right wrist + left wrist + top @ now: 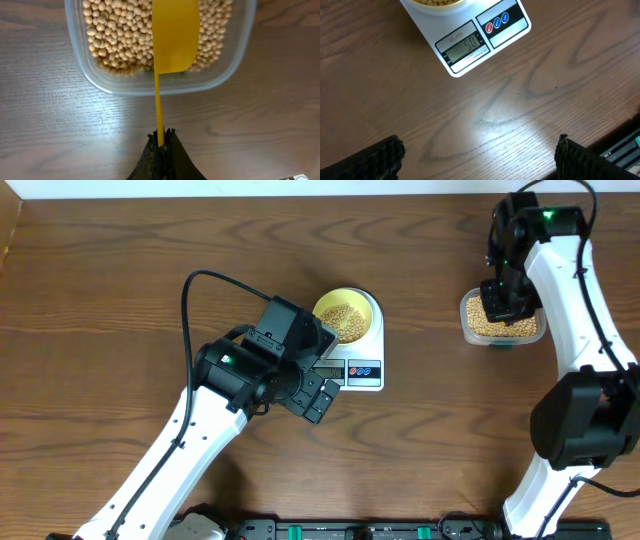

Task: Scoop item into bowl and weigh 50g on scale
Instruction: 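Lower the yellow scoop into the soybean tub with the right gripper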

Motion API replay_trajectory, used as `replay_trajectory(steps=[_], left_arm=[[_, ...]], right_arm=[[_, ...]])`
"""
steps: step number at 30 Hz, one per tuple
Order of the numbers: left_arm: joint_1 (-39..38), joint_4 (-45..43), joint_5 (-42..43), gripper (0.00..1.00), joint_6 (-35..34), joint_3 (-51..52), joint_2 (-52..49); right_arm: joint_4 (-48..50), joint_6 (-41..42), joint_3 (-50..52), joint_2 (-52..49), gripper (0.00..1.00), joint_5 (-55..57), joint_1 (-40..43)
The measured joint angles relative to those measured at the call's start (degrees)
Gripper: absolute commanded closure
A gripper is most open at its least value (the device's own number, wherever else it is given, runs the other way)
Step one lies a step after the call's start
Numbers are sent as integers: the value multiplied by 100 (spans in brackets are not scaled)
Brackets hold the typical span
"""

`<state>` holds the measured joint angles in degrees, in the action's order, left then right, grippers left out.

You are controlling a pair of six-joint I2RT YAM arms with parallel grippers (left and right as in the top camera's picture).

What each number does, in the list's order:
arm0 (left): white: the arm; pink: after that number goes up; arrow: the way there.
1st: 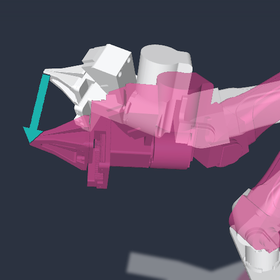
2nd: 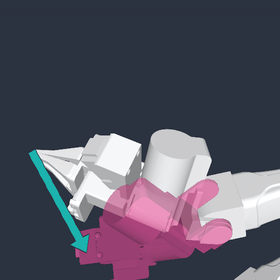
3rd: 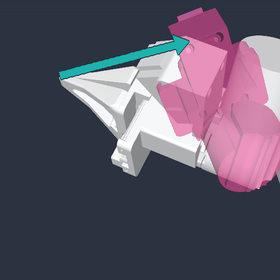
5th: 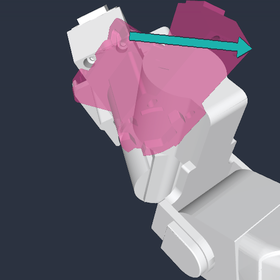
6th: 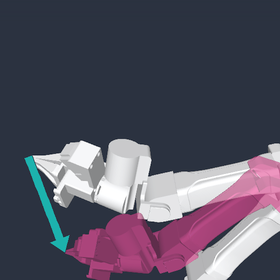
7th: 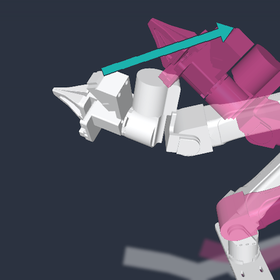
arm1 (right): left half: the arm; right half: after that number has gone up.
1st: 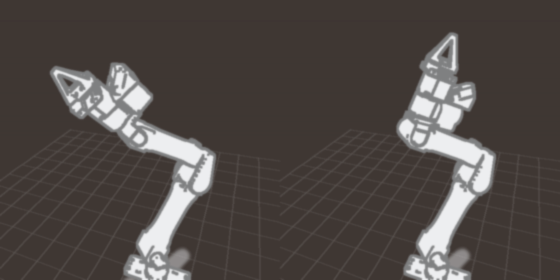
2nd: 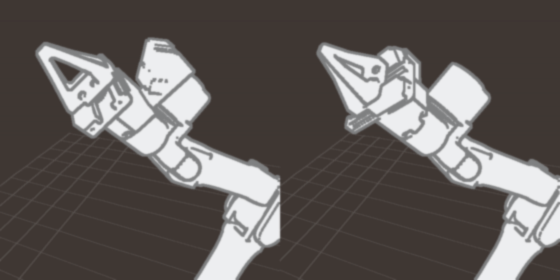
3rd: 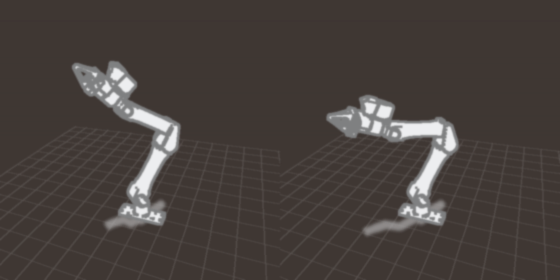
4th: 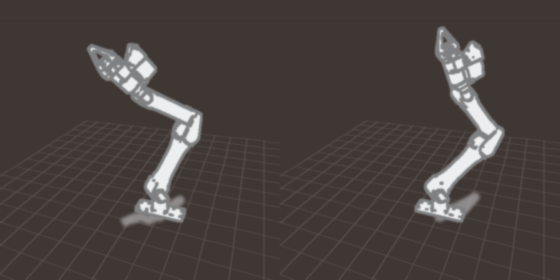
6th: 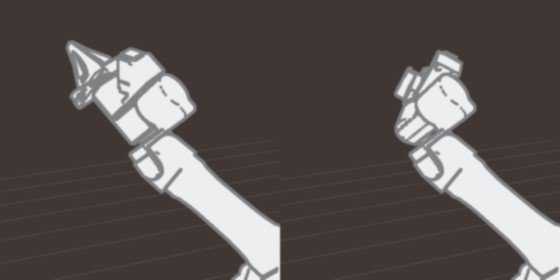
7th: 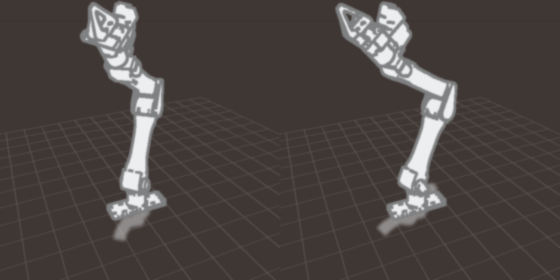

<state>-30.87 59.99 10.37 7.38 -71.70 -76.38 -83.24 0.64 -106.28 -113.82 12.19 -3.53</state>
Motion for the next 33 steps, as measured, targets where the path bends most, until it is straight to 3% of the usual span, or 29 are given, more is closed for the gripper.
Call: replay_trajectory(steps=[9,20,29,32,33], left_arm=[[0,0,0,2,0,0,0],[0,2,0,2,0,0,0],[0,0,0,2,0,0,0],[0,0,0,2,0,0,0],[0,0,0,2,0,0,0]], right_arm=[[682,17,398,0,99,-271,-2],[855,13,601,0,96,-549,-2],[831,-11,629,79,62,-776,2],[822,-4,638,254,35,-876,13],[817,-15,638,339,21,-938,15]])
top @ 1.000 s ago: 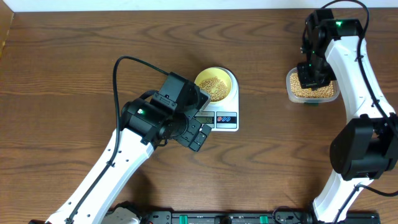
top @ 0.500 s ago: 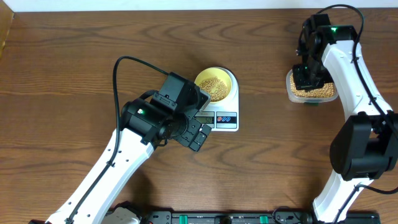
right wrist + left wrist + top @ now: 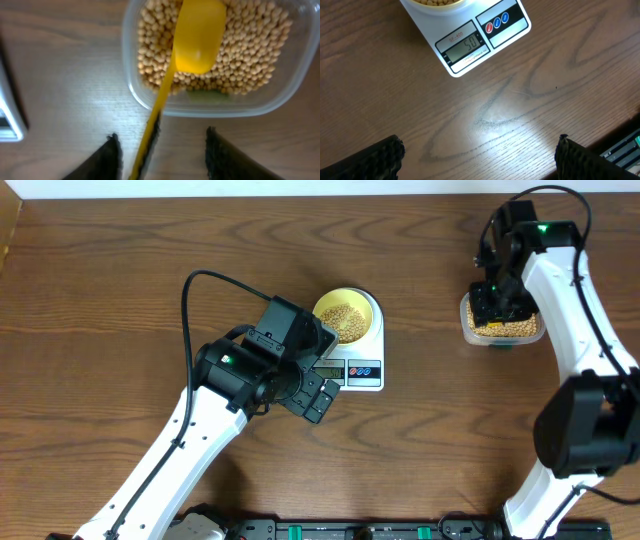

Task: Scoop item into bowl and weigh 50g on scale
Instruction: 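Lower the yellow scoop into the soybean tub with the right gripper, then open the right gripper, release the scoop, and pull back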

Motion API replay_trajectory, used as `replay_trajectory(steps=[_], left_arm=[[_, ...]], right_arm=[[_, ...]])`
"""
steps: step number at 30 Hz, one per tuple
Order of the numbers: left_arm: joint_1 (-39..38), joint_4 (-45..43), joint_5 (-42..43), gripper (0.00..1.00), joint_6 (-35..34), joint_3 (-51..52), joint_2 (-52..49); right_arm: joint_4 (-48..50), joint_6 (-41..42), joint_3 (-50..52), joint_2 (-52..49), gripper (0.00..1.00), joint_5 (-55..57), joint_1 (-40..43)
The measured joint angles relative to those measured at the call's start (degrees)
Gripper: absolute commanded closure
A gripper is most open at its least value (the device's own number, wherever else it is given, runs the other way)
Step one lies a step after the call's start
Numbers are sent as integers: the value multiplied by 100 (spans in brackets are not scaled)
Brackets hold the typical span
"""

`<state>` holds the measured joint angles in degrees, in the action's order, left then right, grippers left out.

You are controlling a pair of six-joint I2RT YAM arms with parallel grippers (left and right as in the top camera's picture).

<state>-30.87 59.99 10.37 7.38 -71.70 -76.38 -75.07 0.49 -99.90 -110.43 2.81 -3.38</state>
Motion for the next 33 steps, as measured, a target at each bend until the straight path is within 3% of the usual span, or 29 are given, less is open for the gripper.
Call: replay_trajectory(steps=[2,3,33], left_arm=[[0,0,0,2,0,0,0],[0,0,0,2,0,0,0],[0,0,-2,2,0,0,0]], right_arm=[[-7,-2,0,160,4,-105,13],[-4,-4,0,275,1,-181,17],[42,22,131,3886,1,-964,103]])
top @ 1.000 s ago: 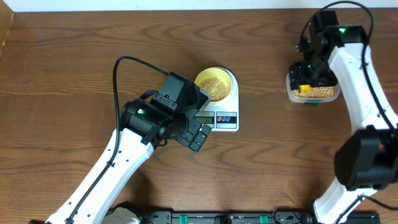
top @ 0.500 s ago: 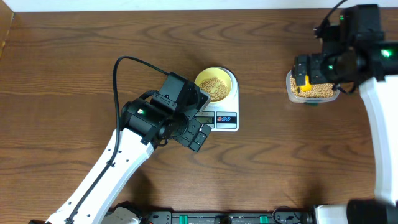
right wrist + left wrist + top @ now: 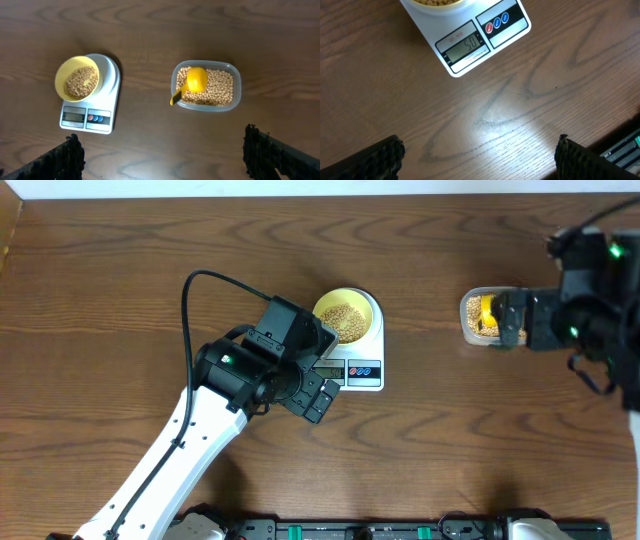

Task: Scoop item into bowl and weigh 50g on scale
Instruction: 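Open the right gripper, release the scoop, and pull back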

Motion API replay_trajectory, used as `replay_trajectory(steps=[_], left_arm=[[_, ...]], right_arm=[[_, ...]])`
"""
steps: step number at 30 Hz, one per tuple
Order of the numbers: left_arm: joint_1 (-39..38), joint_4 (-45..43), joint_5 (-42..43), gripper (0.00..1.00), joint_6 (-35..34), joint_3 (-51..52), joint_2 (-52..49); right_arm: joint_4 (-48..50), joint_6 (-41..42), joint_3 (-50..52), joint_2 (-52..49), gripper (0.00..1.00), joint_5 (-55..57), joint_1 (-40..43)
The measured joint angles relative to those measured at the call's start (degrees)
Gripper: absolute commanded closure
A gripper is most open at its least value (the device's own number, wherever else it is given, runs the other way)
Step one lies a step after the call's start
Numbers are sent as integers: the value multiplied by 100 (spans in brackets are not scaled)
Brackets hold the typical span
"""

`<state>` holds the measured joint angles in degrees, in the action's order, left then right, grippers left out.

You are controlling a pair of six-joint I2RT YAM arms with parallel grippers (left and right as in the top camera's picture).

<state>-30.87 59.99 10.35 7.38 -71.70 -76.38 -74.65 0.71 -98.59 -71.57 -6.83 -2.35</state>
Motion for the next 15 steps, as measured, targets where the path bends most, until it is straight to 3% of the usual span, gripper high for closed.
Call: replay_trajectory(steps=[7,15], left_arm=[[0,-2,0,2,0,-2,0],[0,-4,2,2,0,-2,0]], right_arm=[[240,210,922,1432,1,-7,203],[1241,898,2570,3165,1,-9,319]])
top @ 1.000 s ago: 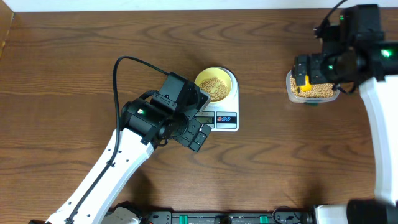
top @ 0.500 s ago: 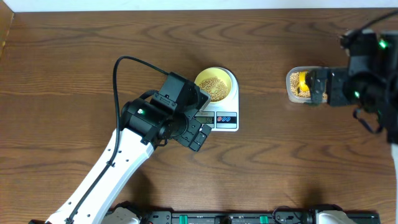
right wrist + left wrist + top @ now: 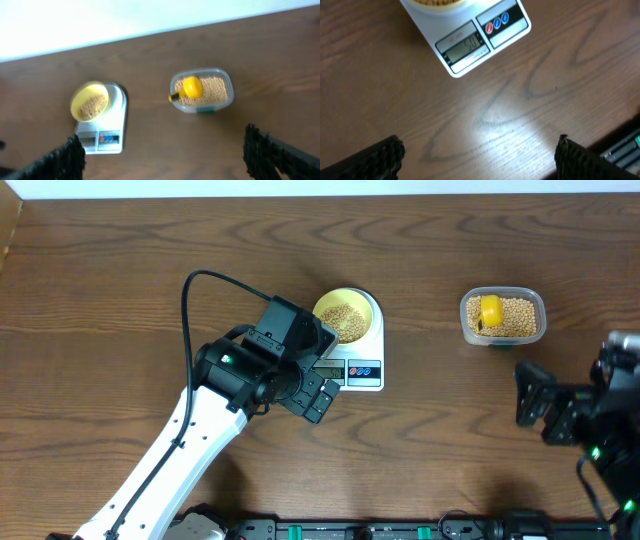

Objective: Scoop item into bowl and weigh 50g on scale

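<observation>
A yellow bowl [image 3: 347, 316] holding soybeans sits on the white scale [image 3: 362, 372], whose display [image 3: 466, 46] reads 50. The clear tub of soybeans [image 3: 503, 317] stands at the right back, with the yellow scoop [image 3: 489, 311] lying in it on the beans. My left gripper [image 3: 479, 157] hangs open over bare wood just in front of the scale, holding nothing. My right gripper [image 3: 165, 157] is open and empty, high and near the table's right front, well short of the tub [image 3: 201, 90].
The left arm [image 3: 240, 380] stretches from the front left up to the scale's left side. A rail with black and green fittings [image 3: 360, 530] runs along the front edge. The wall edge [image 3: 100, 25] shows behind the table.
My right arm has drawn back from beside the tub toward the table's right front. The scoop stays in the tub. The left arm and the scale reading have not changed.
My right gripper was shut on the scoop's handle over the tub. Then its fingers stood open, with the scoop resting on the beans. Afterwards it was high above the table, and now further back. The scale has read 50 throughout.
</observation>
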Motion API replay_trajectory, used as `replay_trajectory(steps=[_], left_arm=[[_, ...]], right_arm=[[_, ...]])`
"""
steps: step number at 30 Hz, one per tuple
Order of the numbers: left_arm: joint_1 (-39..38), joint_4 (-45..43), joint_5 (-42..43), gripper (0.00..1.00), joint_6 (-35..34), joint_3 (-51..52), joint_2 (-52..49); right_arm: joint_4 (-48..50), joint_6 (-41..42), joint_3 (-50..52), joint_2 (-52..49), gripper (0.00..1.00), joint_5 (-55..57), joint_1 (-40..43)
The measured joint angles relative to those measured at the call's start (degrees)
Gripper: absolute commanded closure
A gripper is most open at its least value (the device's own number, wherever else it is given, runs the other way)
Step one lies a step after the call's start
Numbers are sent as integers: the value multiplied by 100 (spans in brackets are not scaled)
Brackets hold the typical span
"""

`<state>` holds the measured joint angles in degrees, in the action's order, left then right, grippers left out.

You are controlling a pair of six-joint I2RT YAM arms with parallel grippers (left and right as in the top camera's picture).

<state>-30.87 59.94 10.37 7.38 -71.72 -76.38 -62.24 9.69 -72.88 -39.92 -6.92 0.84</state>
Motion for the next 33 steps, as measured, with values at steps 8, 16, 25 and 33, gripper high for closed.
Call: replay_trajectory(steps=[8,16,25,33], left_arm=[[0,2,0,2,0,0,0],[0,2,-2,2,0,0,0],[0,2,0,2,0,0,0],[0,4,0,2,0,0,0]], right_arm=[[1399,409,2186,1646,1,527,0],[2870,496,4203,2839,1,1425,0],[5047,503,5899,3327,1,1598,0],[6155,503,6749,3333,1,1602,0]])
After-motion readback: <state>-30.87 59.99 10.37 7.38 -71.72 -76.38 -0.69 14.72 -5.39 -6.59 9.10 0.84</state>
